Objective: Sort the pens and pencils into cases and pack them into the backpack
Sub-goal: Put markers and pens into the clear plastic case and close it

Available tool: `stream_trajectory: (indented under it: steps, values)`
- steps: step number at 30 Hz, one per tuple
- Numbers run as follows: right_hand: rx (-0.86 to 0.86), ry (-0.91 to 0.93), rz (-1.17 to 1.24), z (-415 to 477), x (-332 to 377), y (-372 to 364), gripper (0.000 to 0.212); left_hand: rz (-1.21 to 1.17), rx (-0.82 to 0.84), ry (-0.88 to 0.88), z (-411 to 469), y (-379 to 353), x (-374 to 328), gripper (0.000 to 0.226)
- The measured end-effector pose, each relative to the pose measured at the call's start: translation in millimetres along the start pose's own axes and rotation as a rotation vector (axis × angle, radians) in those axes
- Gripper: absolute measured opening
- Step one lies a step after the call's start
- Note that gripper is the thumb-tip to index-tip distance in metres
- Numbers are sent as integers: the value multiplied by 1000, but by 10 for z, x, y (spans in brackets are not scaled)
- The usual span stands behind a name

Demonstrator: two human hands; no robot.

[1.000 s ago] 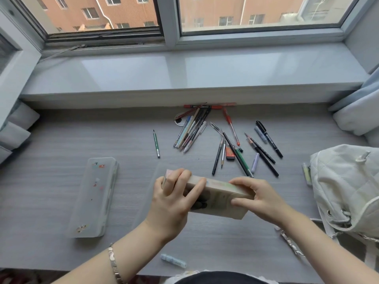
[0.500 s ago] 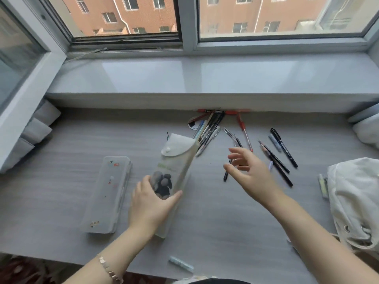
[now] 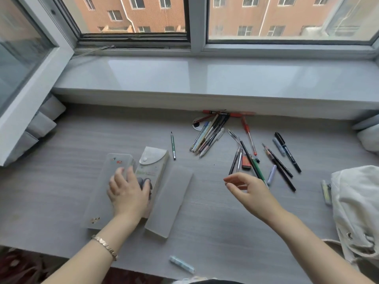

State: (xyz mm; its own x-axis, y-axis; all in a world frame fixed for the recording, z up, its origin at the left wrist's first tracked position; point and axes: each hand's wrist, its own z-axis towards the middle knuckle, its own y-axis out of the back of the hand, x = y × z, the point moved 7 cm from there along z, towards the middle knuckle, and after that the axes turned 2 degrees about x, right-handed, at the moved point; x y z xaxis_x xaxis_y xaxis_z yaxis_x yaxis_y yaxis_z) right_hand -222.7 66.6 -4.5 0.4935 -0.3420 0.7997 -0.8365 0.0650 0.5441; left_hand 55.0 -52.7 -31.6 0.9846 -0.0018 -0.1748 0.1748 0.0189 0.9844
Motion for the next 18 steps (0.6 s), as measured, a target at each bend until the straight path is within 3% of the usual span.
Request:
stream_trajectory:
  steps: [2,4,6,9,14,18]
  values:
    - [3,-21,1,-17,-44,5,13,18,47,125,162,50,210,71]
    - [21,-32,-7,-34,-71,-24,13,27,225,350,276,9,515,84]
    - [38,-38,-10,-55,-84,-62,12,-16,348,457,319,-41,689,81]
    - [44,-45,-10,-83,-106,-98,12,-58,315,423,345,42,678,72]
    - [18,-31,47,-109,-21,-67,14,-287,49,223,297,519,170,83]
    - [-2,22,128,-90,213,-68,10,-745,202,63,61,684,-617,82]
